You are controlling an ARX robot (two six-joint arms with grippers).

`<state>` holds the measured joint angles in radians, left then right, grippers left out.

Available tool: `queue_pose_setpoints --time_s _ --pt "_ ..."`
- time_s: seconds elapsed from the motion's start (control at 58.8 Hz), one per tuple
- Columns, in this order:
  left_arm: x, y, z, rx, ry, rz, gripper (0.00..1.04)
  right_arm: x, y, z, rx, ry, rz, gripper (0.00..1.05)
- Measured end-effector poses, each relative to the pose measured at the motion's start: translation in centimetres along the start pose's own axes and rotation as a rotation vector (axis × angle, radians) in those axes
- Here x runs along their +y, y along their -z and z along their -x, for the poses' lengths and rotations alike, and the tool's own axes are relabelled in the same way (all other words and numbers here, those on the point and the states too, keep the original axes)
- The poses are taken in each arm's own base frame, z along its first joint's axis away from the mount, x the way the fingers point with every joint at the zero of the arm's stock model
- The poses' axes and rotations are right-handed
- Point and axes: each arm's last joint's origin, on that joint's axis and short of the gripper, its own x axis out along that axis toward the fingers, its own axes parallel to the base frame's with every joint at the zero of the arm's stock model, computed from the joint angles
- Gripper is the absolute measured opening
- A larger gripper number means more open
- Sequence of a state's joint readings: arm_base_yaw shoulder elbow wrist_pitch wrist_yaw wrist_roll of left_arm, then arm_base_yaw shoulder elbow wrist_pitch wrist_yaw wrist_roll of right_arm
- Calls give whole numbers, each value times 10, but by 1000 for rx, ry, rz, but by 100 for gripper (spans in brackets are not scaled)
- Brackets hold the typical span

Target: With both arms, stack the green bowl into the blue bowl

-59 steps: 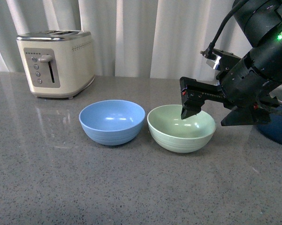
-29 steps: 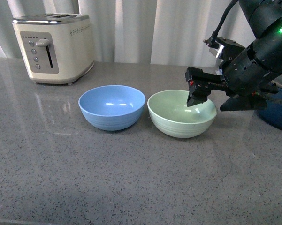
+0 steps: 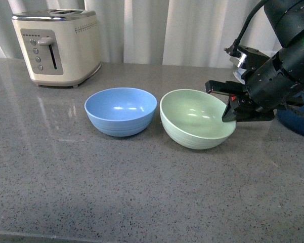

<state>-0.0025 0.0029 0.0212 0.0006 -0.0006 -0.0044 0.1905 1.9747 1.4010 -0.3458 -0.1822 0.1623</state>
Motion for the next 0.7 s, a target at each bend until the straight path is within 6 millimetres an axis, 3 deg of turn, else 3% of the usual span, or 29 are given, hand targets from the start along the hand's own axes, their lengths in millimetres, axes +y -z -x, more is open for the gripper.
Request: queue_pose_setpoints --time_s 0.425,0.578,0.697 --pt "0 0 0 0 0 0 98 -9 -3 17 -11 6 20 1" --pt "0 0 0 0 0 0 98 0 -17 30 -46 -28 50 1" --pt "0 0 0 0 0 0 98 19 -32 41 -83 -71 95 1"
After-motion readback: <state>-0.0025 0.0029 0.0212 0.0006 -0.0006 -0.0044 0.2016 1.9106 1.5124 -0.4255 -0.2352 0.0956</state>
